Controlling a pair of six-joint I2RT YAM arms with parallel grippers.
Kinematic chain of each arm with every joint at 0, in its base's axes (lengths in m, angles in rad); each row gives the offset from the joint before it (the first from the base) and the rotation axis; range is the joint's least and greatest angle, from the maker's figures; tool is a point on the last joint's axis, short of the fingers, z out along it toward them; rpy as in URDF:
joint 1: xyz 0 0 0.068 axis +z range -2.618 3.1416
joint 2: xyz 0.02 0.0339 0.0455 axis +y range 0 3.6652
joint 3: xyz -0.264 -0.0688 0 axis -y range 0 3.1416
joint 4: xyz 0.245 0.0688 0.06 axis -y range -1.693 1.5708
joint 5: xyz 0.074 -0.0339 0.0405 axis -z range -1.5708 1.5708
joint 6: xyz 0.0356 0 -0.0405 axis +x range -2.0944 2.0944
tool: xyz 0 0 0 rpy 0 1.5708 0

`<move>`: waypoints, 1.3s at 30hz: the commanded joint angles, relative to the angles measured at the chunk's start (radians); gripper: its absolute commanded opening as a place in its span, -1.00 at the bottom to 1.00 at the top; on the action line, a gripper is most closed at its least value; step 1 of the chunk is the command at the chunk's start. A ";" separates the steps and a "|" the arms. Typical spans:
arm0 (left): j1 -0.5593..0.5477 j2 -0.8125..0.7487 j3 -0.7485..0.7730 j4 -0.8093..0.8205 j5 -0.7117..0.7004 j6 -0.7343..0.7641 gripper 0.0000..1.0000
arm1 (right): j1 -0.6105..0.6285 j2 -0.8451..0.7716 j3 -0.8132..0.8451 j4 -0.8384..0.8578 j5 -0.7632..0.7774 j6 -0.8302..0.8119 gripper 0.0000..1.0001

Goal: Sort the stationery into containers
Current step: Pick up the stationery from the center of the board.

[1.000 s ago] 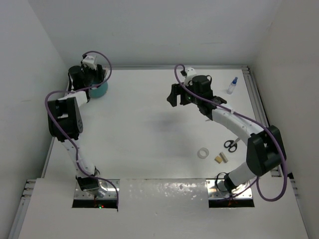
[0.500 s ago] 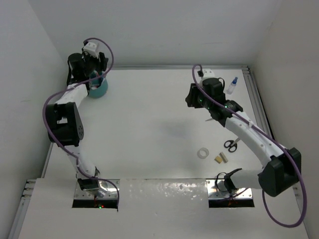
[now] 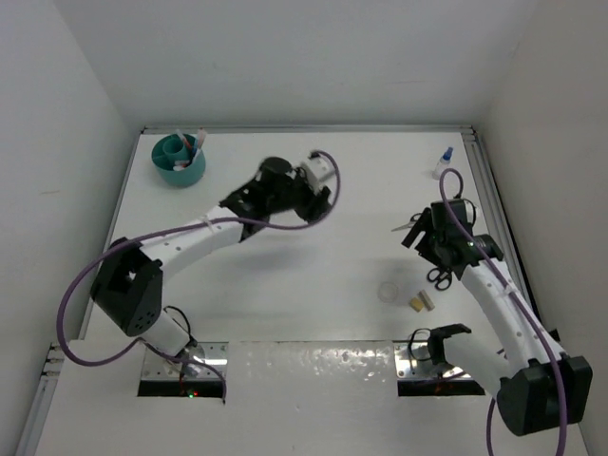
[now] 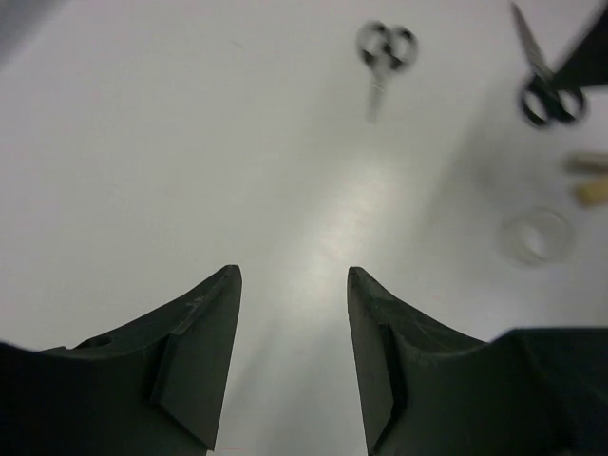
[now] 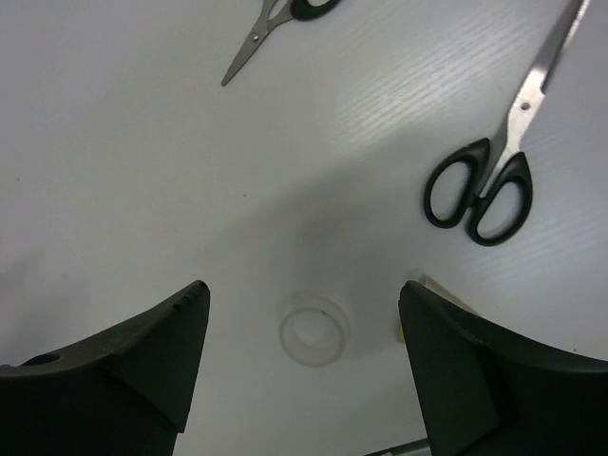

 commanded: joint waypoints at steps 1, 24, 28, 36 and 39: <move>-0.204 0.067 -0.021 -0.175 -0.071 -0.128 -0.08 | -0.053 -0.072 0.051 -0.065 0.039 0.052 0.59; -0.519 0.542 0.292 -0.154 -0.206 -0.406 -0.04 | -0.070 -0.226 -0.016 -0.150 0.013 -0.054 -0.16; -0.564 0.578 0.317 -0.137 -0.225 -0.421 -0.04 | -0.071 -0.243 -0.019 -0.151 0.021 -0.037 -0.16; -0.592 0.636 0.346 -0.148 -0.357 -0.458 -0.39 | -0.070 -0.310 0.030 -0.210 0.138 -0.038 -0.20; -0.593 0.645 0.354 -0.180 -0.430 -0.463 -0.66 | -0.070 -0.335 0.039 -0.198 0.145 -0.043 -0.21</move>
